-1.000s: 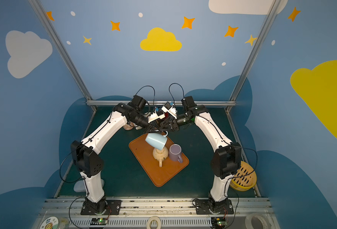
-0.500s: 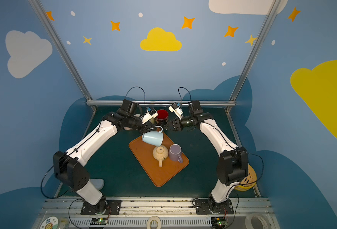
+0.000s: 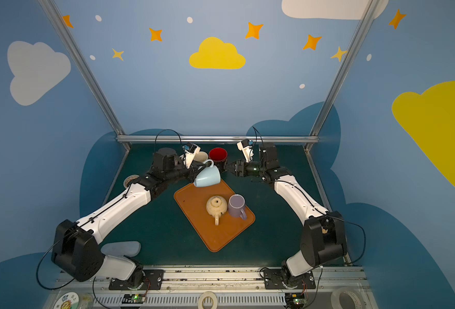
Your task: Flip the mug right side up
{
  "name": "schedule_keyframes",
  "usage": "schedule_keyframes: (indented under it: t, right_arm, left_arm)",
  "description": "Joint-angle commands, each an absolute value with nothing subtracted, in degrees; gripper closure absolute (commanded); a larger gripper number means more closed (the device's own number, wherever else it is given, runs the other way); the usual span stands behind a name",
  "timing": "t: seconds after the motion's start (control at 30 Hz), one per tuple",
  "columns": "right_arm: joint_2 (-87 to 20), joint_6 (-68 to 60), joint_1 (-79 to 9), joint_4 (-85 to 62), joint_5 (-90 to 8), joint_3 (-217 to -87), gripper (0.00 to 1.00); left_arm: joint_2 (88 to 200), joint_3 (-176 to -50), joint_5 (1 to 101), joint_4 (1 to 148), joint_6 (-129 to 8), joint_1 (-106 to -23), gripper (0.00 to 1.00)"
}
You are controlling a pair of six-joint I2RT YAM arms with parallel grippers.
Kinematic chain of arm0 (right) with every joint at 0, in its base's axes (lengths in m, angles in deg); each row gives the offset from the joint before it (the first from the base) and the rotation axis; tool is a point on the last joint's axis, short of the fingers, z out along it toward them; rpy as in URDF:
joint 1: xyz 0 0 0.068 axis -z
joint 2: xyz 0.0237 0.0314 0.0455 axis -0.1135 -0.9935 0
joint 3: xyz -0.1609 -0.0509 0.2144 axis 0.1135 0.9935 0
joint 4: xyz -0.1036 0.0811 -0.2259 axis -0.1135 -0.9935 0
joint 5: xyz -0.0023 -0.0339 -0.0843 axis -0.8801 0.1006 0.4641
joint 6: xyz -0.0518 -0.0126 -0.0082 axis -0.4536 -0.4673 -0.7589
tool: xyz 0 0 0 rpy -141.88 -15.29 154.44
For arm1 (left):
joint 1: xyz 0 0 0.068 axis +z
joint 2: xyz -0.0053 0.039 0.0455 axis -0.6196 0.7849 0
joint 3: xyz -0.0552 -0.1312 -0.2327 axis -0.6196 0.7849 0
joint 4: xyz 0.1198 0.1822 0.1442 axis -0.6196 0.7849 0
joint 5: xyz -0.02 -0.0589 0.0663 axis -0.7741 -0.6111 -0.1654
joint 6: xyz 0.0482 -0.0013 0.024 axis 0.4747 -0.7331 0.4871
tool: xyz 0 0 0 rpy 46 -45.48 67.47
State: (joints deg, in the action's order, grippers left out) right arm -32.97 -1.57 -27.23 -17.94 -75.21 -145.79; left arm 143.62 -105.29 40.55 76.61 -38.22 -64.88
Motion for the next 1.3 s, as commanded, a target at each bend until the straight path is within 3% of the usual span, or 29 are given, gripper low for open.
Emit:
schedule_keyframes:
  t: [0.0,0.5,0.63,0.73,0.83,0.9,1.0,1.27]
  right_arm:
    - [-30.63,2.74,-27.26,-15.13,-73.17,-144.7,0.45]
    - [-29.02,3.57,-32.16,-17.56,-71.19,-145.32,0.47]
    - [-30.64,5.29,-34.91,-20.89,-68.73,-149.48,0.57]
    - [-32.29,4.31,-37.57,-23.12,-67.85,-153.18,0.57]
    - [-34.5,-5.24,-40.74,-30.42,-64.61,-159.06,0.56]
    - [-35.77,-12.79,-40.82,-34.39,-68.47,-162.03,0.63]
    - [-36.01,-22.09,-38.02,-39.12,-75.95,-165.35,0.62]
    - [-40.43,-31.41,-28.13,-47.33,-97.85,-177.07,0.64]
  left_arm:
    - [139.79,-102.72,47.8,62.64,-45.09,-66.24,0.97]
    - [130.51,-79.33,59.52,35.03,-53.76,-66.38,0.97]
    - [130.64,-78.15,58.65,33.46,-53.3,-66.67,0.97]
    - [130.9,-79.16,55.71,34.7,-50.65,-66.78,0.97]
    - [131.09,-81.99,49.57,38.42,-48.66,-66.79,0.97]
    - [130.11,-83.43,44.76,40.17,-48.7,-66.45,0.97]
    - [128.77,-85.36,37.69,43.34,-51.31,-64.98,0.97]
    - [125.28,-84.86,33.58,44.57,-54.84,-63.53,0.97]
